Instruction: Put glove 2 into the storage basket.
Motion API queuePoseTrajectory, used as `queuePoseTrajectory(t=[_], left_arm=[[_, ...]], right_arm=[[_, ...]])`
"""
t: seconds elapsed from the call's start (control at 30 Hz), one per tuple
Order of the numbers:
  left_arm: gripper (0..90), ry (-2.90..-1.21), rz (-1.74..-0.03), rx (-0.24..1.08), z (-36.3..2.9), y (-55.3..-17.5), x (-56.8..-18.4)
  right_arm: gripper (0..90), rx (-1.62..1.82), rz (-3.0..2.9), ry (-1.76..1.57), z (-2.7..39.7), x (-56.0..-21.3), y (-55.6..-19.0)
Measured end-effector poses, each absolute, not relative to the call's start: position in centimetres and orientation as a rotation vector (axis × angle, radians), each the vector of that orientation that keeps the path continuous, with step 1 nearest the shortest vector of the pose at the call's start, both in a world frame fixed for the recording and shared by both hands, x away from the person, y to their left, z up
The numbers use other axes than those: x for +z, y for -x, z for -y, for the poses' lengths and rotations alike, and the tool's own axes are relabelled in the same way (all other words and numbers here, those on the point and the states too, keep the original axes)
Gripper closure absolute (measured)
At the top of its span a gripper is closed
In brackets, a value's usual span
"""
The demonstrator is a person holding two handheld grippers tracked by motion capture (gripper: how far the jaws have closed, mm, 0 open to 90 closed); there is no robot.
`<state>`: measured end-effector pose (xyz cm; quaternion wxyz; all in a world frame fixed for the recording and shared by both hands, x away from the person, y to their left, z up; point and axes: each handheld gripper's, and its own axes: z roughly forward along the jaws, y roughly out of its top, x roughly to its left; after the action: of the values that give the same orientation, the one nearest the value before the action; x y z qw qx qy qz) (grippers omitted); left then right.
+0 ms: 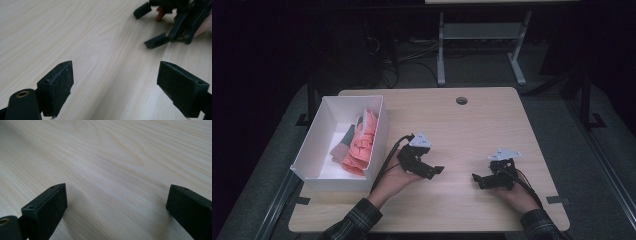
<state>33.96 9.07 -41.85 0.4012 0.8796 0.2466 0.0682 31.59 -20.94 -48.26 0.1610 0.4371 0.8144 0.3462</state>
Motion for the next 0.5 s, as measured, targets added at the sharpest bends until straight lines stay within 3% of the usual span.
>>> queuePoseTrajectory(t=[0.27,0.5], left_arm=[[13.2,-2.297,-0.631,0.160,-8.9,-33.9,-46.0],[12.6,-2.342,-0.602,0.197,-8.6,-33.5,-47.2]], right_arm=[[2.8,0.988,-2.325,-1.248,20.9,-48.3,-31.6],[2.9,0.987,-2.323,-1.243,21.0,-48.3,-31.6]])
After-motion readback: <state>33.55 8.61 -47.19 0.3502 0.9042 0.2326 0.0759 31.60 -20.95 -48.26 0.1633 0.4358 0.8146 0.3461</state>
